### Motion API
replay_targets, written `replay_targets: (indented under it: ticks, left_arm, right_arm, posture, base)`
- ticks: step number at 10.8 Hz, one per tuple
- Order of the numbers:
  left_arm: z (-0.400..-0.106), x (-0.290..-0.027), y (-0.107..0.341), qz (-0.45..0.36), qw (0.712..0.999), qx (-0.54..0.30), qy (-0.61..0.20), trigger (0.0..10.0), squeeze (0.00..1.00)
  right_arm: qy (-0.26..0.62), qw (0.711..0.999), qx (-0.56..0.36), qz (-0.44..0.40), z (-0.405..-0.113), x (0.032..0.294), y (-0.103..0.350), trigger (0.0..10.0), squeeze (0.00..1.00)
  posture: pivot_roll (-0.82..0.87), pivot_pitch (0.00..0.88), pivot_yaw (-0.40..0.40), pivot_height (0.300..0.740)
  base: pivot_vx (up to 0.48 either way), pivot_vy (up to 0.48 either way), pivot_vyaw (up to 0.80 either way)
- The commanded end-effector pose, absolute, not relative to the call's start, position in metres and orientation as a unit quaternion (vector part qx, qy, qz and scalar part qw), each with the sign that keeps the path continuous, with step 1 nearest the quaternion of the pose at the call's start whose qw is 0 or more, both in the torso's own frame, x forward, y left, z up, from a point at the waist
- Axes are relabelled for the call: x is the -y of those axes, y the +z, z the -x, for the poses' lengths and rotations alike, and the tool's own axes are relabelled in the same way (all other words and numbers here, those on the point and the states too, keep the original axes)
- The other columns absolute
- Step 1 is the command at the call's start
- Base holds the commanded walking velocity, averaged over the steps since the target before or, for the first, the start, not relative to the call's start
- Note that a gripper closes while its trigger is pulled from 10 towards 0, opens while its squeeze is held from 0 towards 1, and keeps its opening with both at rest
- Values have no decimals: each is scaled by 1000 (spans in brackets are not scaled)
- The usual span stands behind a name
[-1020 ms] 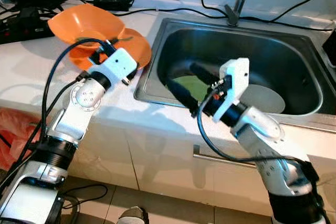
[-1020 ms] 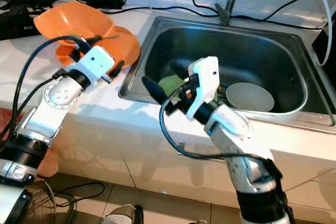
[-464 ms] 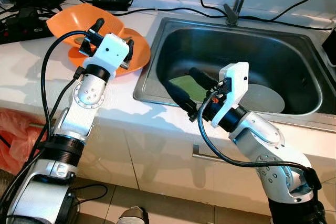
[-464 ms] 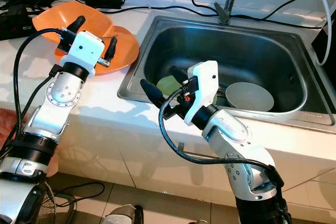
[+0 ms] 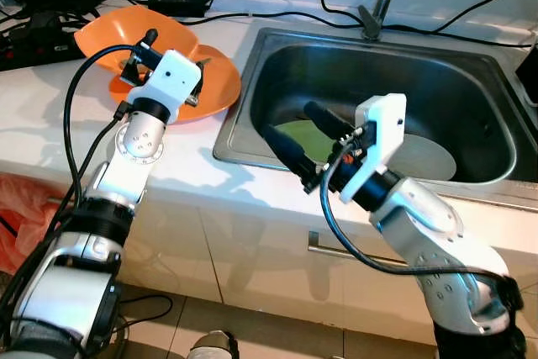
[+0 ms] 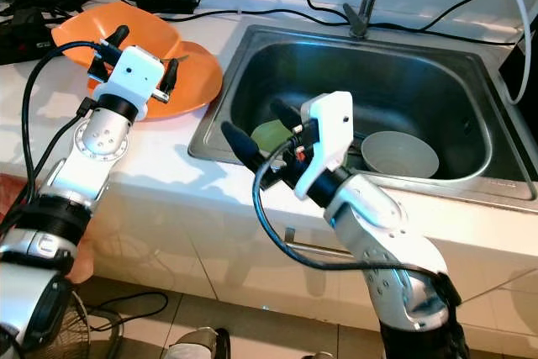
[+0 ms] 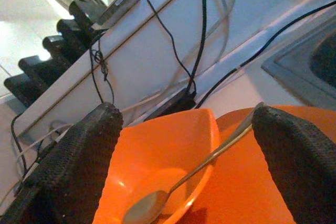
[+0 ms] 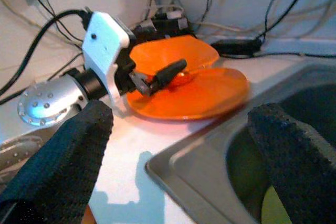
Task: Kitchen organization
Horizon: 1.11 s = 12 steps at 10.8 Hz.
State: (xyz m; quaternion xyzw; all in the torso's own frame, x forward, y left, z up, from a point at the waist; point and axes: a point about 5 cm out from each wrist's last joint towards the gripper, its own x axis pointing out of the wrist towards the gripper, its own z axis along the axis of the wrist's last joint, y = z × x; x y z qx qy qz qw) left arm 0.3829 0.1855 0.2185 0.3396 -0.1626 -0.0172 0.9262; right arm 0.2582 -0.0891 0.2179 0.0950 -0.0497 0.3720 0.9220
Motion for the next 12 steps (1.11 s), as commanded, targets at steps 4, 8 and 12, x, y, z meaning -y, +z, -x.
replay_targets:
  ticks: [4,8,12]
  left_arm:
    - [-391,-171,217,-327,930,168,-28,10000,0]
    - [-369,-174,235,-195,951,239,29,10000,0]
    - [-315,-163,241,-112,953,280,24,10000,0]
  right_arm:
    - [361,927,46,-87,-252,98,223,10000,976]
    - [359,929,50,-75,-260,99,224,10000,902]
    - [260,961,97,-8,-280,121,231,10000,788]
  posture:
    - [50,107,12,740]
    - [86,78,-3,740]
    - [105,31,-21,740]
  base:
    - [0,0,-469]
    - [0,0,0]
    - [0,0,0]
